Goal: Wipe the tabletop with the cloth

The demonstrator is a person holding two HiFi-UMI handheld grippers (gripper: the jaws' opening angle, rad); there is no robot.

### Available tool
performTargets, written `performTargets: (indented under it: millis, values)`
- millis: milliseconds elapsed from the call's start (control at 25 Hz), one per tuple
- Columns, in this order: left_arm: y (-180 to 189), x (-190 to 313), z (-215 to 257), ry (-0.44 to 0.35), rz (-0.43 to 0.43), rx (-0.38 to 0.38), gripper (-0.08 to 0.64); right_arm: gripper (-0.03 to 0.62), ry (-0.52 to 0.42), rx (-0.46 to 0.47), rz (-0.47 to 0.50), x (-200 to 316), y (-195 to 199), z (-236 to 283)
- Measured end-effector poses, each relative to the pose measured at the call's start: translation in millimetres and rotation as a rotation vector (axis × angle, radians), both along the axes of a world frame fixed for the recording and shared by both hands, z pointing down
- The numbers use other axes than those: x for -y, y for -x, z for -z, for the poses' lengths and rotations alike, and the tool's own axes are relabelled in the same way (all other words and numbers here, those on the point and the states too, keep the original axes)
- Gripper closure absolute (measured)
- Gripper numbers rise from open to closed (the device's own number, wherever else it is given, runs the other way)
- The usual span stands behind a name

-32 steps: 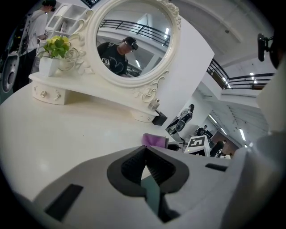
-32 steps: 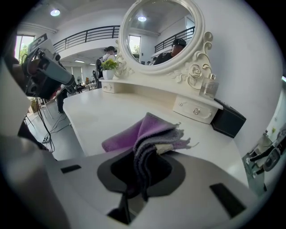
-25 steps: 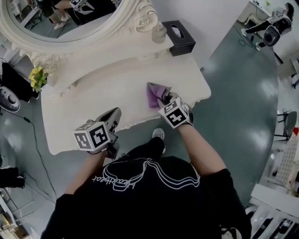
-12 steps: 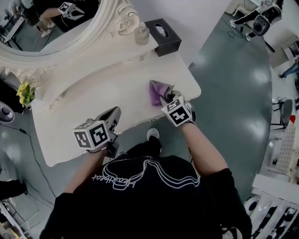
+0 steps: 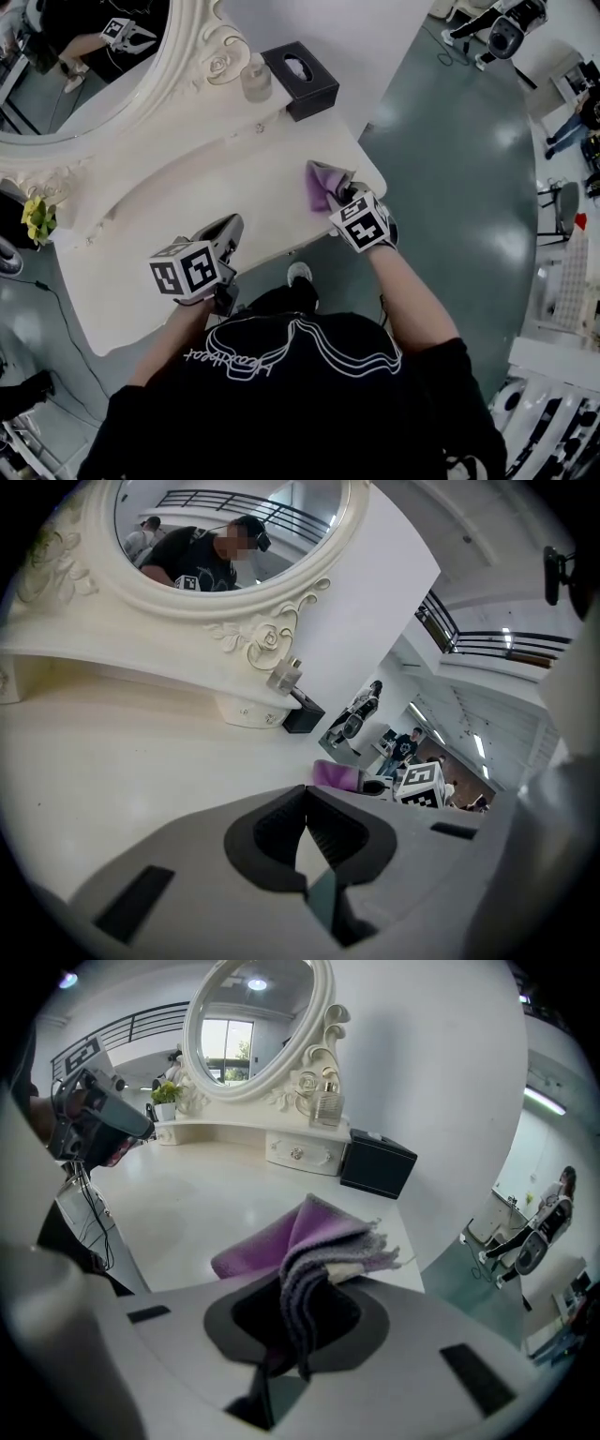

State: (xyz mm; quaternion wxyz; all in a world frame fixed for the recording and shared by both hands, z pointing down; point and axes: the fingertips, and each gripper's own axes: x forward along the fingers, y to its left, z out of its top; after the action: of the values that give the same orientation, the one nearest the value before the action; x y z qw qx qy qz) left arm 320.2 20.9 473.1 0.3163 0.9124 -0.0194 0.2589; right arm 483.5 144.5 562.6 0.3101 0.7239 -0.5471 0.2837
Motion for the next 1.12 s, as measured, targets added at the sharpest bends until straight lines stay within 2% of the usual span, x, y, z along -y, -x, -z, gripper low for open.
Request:
performTargets:
  millis: [520, 800, 1120]
  values:
    - [-17, -6, -10, 0.022, -0.009, 0.013, 0.555, 0.537, 0.027, -0.028, -0.115, -43, -55, 0]
    - [-15, -6, -16, 0.038, 0.011, 0.029, 0.555, 0.537, 0.022, -0.044, -0.185, -66, -83, 0]
    - [-6, -4, -22, 0.04, 0.017, 0.053, 0.555, 0.537, 0.0, -0.04, -0.249, -78, -95, -1]
